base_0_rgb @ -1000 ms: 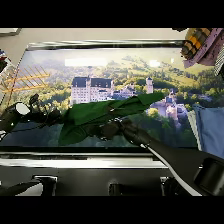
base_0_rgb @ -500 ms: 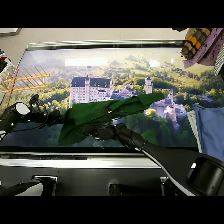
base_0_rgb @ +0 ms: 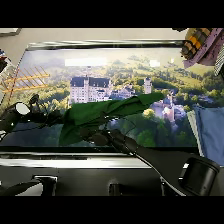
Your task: Fold the clothes and pants, and hang the long-sleeved shirts on hangers.
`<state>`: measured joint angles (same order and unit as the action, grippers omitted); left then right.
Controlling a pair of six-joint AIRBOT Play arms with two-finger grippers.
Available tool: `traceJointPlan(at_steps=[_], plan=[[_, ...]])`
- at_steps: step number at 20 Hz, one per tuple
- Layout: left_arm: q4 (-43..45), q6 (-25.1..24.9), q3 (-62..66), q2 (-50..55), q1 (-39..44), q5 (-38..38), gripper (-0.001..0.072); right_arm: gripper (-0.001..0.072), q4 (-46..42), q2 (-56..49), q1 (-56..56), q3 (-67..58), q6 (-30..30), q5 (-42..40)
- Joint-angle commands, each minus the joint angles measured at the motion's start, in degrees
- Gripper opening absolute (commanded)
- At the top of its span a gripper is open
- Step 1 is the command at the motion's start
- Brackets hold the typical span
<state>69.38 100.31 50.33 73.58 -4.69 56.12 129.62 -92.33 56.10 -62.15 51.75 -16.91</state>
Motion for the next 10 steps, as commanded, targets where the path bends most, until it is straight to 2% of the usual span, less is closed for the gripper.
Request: traceJointPlan(at_steps=[1, 5, 10], plan=[[0.04, -0.04, -0.02, 0.04, 0.02, 0.02, 0.0014, 0.0031, -0.39, 0.33, 0.15, -0.11, -0.33, 2.58], [0.04, -1.03, 0.04, -0.61, -0.07, 0.66, 0.0014, 0.0030, -5.33, 4.42, -1.33, -0.09, -0.28, 0.61], [0.04, -6.14, 7.15, -7.63, -5.16, 2.12, 0.0014, 0.0029, -23.56, 23.43, -15.34, -0.44, 2.82, -12.74]])
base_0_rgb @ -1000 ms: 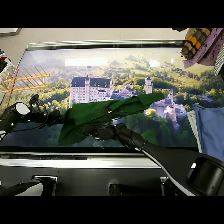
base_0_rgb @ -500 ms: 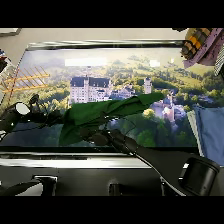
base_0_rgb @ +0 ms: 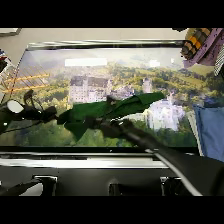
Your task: Fold the clothes and pants, and hang the long-sleeved shirts on hangers.
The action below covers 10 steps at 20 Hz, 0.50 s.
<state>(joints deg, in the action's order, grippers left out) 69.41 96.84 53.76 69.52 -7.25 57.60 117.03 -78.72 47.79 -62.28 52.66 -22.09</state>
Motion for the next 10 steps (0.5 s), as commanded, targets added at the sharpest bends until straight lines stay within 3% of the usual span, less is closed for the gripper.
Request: traceJointPlan(at_steps=[1, 6, 10], plan=[[-0.02, -2.80, 6.12, -5.73, -4.09, 0.44, 0.0014, 0.0029, -13.79, 14.29, -10.16, -1.05, 3.43, -10.73], [-0.02, -2.82, 19.91, -15.69, -8.09, -2.45, 0.0013, 0.0030, -19.23, 32.63, -21.11, -11.15, 16.46, -18.58], [0.00, -2.80, 30.93, -23.56, -8.07, -7.15, 0.0014, 0.0030, -24.44, 39.82, -22.05, -23.19, 18.75, -19.26]])
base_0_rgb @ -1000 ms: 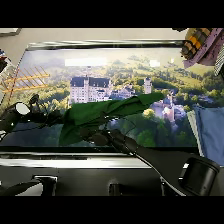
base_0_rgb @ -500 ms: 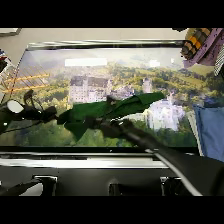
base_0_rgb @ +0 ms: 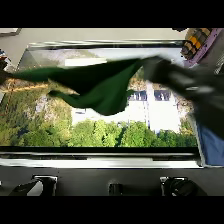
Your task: Fold the clothes and pants, and hang the long-sleeved shirts on hangers.
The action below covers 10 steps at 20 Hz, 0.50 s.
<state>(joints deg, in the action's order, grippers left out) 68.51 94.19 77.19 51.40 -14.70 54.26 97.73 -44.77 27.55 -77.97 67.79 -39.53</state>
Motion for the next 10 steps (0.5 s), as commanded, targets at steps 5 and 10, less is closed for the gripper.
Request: traceJointPlan(at_steps=[5, 10], plan=[[1.11, -0.11, 14.67, -15.96, -0.63, -7.67, 0.0013, 0.0030, -5.55, 9.90, -1.81, -19.39, 5.38, -2.67], [5.55, 5.05, 14.60, -19.21, -0.63, -4.63, 0.0013, 0.0030, -11.72, 8.70, -1.81, -22.12, 1.31, -5.05]])
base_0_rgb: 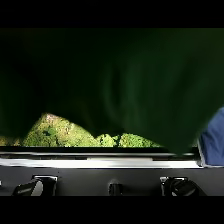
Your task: Fold the clothes and pants, and hang the long-sleeved shirts on hangers.
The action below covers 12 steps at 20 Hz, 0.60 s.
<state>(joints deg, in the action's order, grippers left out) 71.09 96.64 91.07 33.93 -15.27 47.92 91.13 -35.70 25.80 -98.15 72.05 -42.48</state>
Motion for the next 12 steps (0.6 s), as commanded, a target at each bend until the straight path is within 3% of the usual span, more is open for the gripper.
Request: traceJointPlan(at_steps=[1, 7, 12], plan=[[3.02, 2.60, 0.44, -0.87, -0.07, 2.84, 0.0013, 0.0030, -8.00, -1.53, -0.07, -1.95, -4.85, -4.46], [2.86, 2.38, -5.95, 12.28, 0.00, 11.02, 0.0013, 0.0030, -17.38, -17.99, -0.07, -1.81, -4.28, -18.69], [2.86, 2.40, -10.69, 32.37, 0.22, 10.49, 0.0012, 0.0030, -14.49, -41.81, -0.09, -1.84, -6.25, -14.82]])
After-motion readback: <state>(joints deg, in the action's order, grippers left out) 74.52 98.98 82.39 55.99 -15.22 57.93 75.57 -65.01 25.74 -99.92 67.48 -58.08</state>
